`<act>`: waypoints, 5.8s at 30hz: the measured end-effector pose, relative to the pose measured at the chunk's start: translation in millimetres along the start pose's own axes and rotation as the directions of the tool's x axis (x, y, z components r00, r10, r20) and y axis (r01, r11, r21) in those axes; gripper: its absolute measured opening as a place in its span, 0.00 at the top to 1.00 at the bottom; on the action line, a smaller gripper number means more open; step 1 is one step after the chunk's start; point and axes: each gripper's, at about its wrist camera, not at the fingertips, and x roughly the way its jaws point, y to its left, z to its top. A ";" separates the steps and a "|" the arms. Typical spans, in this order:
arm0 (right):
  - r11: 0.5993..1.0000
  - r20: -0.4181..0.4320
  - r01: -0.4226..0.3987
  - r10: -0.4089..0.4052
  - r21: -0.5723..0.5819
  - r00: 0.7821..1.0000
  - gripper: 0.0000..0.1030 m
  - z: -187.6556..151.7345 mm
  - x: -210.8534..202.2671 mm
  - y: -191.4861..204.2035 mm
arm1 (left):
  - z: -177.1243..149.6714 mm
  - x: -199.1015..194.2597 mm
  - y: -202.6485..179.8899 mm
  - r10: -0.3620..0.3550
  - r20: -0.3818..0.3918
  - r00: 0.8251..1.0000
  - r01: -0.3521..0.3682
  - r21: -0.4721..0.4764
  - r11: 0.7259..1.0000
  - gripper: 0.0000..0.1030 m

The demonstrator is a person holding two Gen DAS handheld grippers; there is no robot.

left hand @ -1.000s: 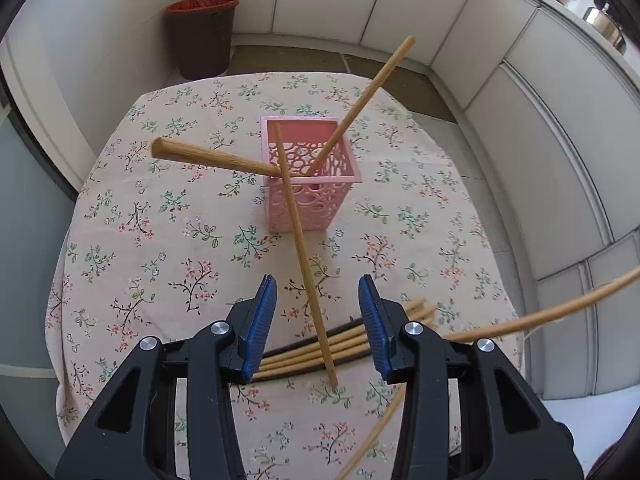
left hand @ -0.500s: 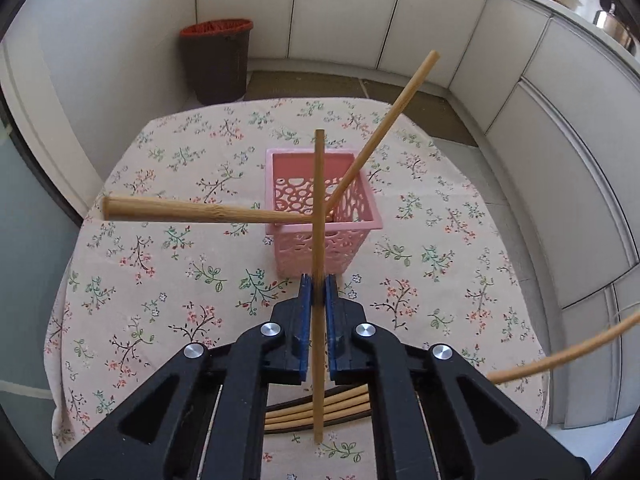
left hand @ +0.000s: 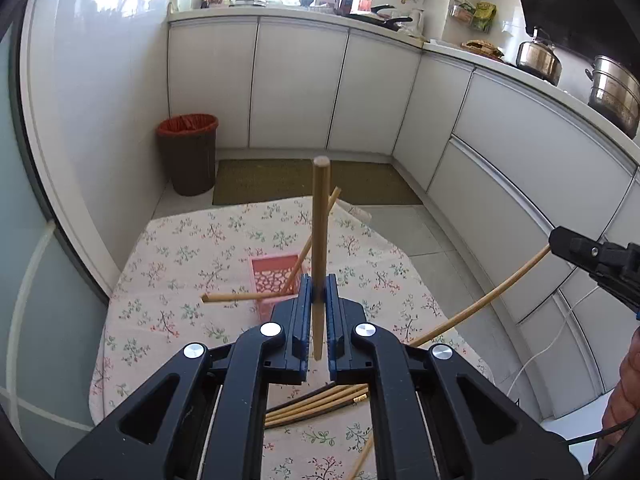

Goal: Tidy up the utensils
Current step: 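Lower the chopstick into the pink cup and open the left tool, then raise the open left tool away from the pink cup, then move the left tool down to the chopstick pile and close on one, then lift the chopstick upright with the left tool while the right tool grasps another chopstick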

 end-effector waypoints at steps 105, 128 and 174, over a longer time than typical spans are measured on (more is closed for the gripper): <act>0.967 0.037 0.248 -0.247 -0.060 0.968 0.12 -137.5 -8.3 -54.3 | -77.1 19.6 -28.2 0.026 -0.147 0.989 -0.007 0.130 0.992 0.07; 0.959 -0.322 0.281 -0.254 0.040 0.912 0.12 -197.0 34.9 -135.3 | -140.1 178.0 -78.1 -0.153 -0.758 0.634 0.257 0.021 0.966 0.39; 0.730 -0.523 0.354 0.005 0.584 0.853 0.91 -165.5 250.2 -117.3 | -78.1 19.5 8.9 -0.139 -0.377 0.916 0.199 0.127 0.972 0.94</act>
